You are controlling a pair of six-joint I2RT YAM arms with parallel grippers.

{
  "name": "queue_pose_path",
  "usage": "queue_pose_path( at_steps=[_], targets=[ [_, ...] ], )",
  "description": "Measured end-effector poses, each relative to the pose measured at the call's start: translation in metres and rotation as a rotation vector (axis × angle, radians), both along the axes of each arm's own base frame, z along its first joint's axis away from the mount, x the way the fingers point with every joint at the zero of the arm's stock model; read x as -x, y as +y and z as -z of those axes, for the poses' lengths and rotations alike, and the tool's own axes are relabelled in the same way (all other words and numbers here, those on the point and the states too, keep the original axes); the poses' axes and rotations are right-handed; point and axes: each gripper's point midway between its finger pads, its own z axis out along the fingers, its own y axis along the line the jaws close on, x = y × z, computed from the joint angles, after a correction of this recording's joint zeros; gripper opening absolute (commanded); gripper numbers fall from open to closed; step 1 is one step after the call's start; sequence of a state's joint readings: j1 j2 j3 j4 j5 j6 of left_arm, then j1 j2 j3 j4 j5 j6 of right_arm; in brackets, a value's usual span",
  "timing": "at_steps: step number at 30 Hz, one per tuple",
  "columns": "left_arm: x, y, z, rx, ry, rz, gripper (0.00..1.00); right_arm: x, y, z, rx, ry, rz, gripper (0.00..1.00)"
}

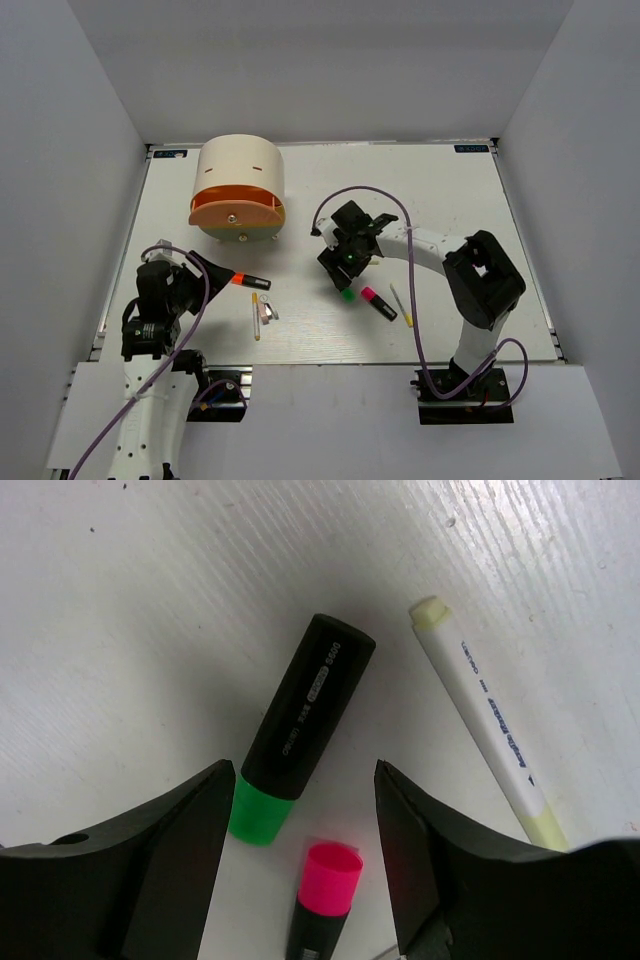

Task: Sort the stationery into containers
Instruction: Pick up the pen from the center of the board, then place the pen in the storage box.

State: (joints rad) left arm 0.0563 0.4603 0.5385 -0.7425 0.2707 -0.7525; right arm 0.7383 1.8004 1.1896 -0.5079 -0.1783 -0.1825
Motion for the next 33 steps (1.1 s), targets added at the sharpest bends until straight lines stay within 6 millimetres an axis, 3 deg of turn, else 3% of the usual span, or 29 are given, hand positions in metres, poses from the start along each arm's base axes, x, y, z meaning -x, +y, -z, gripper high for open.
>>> queue_pose_path(
  at_steps=[4, 8, 15, 18, 21, 23, 25, 33],
  targets=[
    [0.001, 0.0, 0.0, 0.0, 0.002, -0.001, 0.84, 0.004, 0.008, 0.006, 0.011, -0.004, 0.009, 0.64],
    [0.003, 0.0, 0.001, -0.002, 0.002, -0.002, 0.84, 0.006, 0.012, 0.014, 0.041, -0.018, 0.018, 0.56],
    [0.004, 0.001, -0.002, -0.004, -0.008, -0.004, 0.84, 0.002, 0.013, 0.017, 0.052, -0.061, 0.043, 0.1],
    [0.005, 0.001, -0.001, -0.004, -0.007, -0.005, 0.84, 0.003, 0.009, 0.014, 0.052, -0.077, 0.015, 0.0],
    [0.005, 0.001, -0.001, -0.004, -0.006, -0.005, 0.84, 0.003, 0.007, -0.003, 0.031, -0.113, -0.041, 0.0],
    [0.005, 0.001, -0.002, -0.004, -0.009, -0.005, 0.84, -0.001, 0.009, -0.027, -0.01, -0.166, -0.089, 0.0],
    [0.005, 0.0, -0.003, -0.004, -0.018, -0.004, 0.84, -0.011, 0.019, -0.07, -0.087, -0.257, -0.147, 0.0],
    [-0.001, -0.001, -0.014, 0.011, -0.07, -0.002, 0.84, -0.06, 0.091, -0.291, -0.498, -0.674, -0.302, 0.0]
  ],
)
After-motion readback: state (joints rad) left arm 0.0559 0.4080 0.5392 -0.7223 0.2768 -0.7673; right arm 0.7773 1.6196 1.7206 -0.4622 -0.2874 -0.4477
